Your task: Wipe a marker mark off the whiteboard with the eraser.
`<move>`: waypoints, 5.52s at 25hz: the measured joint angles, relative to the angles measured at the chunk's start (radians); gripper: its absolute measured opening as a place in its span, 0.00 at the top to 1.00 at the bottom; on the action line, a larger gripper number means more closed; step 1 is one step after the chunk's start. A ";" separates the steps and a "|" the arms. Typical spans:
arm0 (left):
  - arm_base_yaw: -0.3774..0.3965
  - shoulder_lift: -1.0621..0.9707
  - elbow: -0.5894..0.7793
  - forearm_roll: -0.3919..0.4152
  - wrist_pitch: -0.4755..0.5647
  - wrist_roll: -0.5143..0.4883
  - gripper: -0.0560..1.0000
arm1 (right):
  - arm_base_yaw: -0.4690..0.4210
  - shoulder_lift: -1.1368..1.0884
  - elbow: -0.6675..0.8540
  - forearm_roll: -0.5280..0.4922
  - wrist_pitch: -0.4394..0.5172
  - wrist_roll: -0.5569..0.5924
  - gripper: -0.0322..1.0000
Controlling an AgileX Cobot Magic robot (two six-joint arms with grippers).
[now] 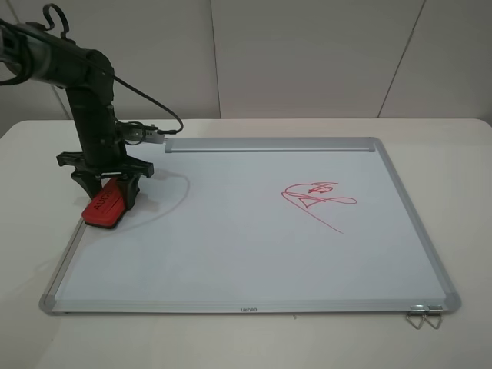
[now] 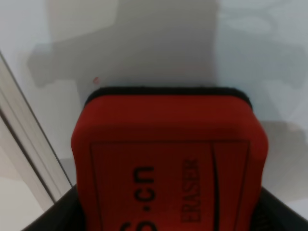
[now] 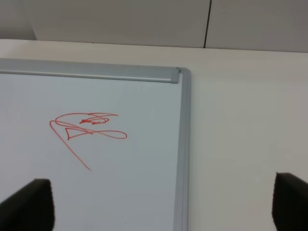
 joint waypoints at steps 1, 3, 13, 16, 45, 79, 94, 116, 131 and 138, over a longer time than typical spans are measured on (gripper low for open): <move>0.000 -0.011 0.010 0.004 -0.005 -0.004 0.40 | 0.000 0.000 0.000 0.000 0.000 0.000 0.17; -0.001 -0.029 0.024 0.015 -0.023 -0.011 0.40 | 0.000 0.000 0.000 0.000 0.000 0.000 0.17; -0.103 -0.251 0.037 0.031 -0.038 -0.141 0.40 | 0.000 0.000 0.000 0.000 0.000 0.000 0.17; -0.143 -0.288 0.076 0.031 -0.044 -0.177 0.40 | 0.000 0.000 0.000 0.000 0.000 0.000 0.17; -0.204 -0.494 0.644 0.044 -0.456 -0.377 0.40 | 0.000 0.000 0.000 0.000 0.000 0.000 0.17; -0.175 -0.505 0.715 0.072 -0.559 -0.407 0.31 | 0.000 0.000 0.000 0.000 0.000 0.000 0.17; -0.162 -1.212 0.838 0.264 -0.541 -0.405 0.22 | 0.000 0.000 0.000 0.000 0.000 0.000 0.17; -0.162 -1.977 0.900 0.084 -0.019 -0.058 0.21 | 0.000 0.000 0.000 0.000 0.000 0.000 0.17; -0.162 -2.245 0.994 -0.020 0.007 0.017 0.21 | 0.000 0.000 0.000 0.000 0.000 0.000 0.17; -0.162 -2.246 0.994 -0.020 0.007 0.017 0.21 | 0.000 0.000 0.000 0.000 0.000 0.000 0.17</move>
